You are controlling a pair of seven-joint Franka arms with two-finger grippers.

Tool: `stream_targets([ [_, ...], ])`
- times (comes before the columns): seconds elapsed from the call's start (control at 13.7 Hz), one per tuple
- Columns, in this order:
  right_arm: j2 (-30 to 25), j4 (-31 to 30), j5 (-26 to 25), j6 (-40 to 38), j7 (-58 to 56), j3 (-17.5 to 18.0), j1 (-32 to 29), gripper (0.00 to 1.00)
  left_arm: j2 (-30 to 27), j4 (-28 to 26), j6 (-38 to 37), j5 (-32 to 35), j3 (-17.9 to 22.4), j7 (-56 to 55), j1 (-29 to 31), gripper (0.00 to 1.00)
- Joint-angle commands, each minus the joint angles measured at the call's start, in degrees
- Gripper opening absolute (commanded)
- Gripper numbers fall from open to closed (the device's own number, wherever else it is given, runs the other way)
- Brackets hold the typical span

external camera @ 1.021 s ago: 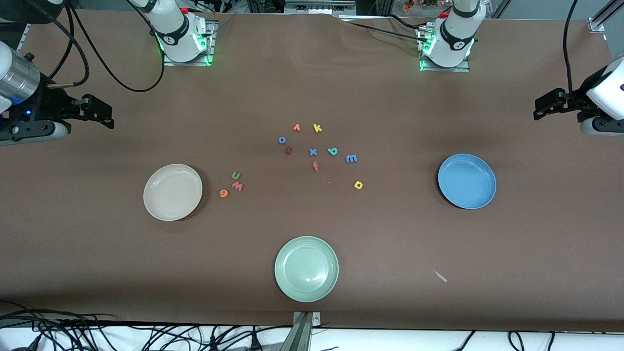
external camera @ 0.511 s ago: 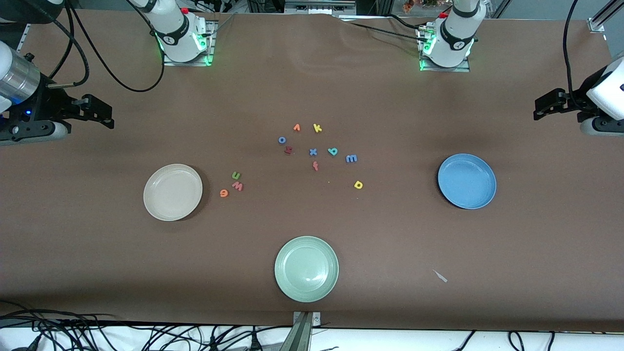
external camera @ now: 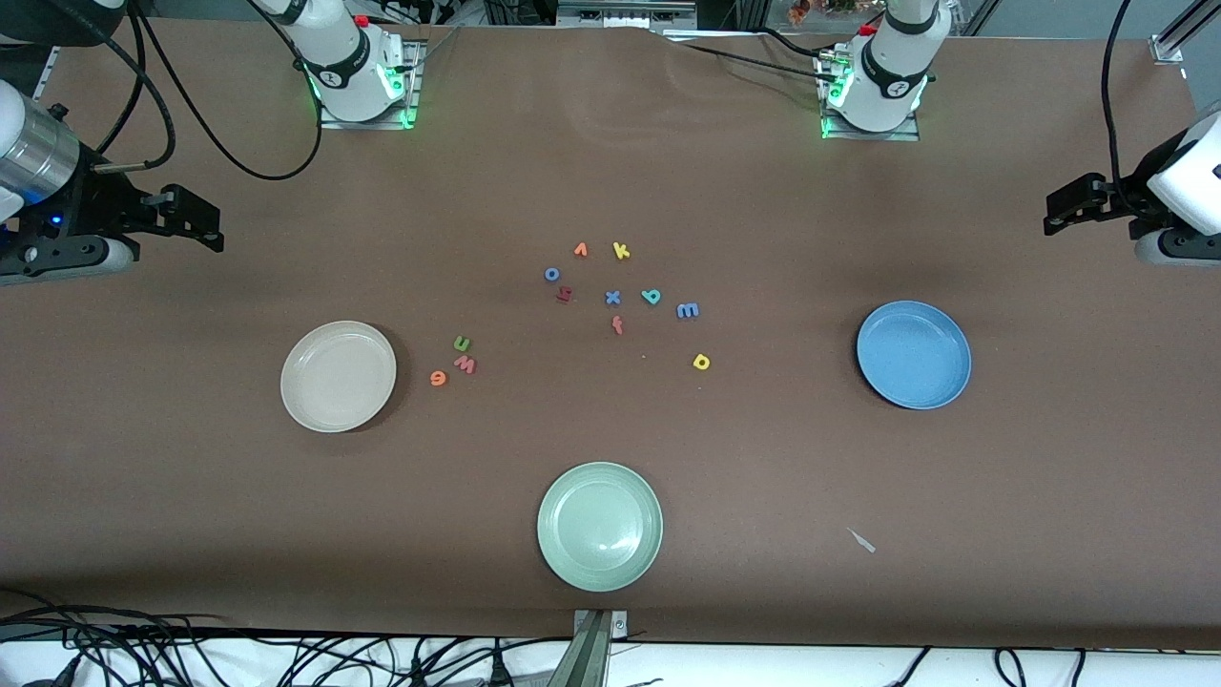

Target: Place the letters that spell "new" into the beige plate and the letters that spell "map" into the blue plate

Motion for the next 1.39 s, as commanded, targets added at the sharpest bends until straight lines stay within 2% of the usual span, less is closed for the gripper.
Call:
stream_targets([
  [0.0, -0.04, 0.38, -0.44, -0.63, 0.82, 0.32, 0.09, 1.0, -0.89, -1.01, 0.71, -0.94, 0.15, 1.48, 0.12, 1.0],
  [0.95, 0.4, -0.76, -0.27, 0.41, 1.08, 0.41, 1.05, 1.0, -0.81, -1.01, 0.71, -0.94, 0.15, 1.48, 0.12, 1.0],
  [1.17, 1.45, -7.15, -0.26, 10.14, 9.3, 0.58, 5.16, 1.0, 0.33, -0.14, 0.71, -0.85, 0.24, 1.05, -0.14, 1.0],
  [1.31, 4.95, -8.85, -0.27, 16.13, 14.85, 0.58, 8.17, 1.0, 1.91, 0.31, 0.71, -0.85, 0.07, 0.6, -0.85, 1.0],
])
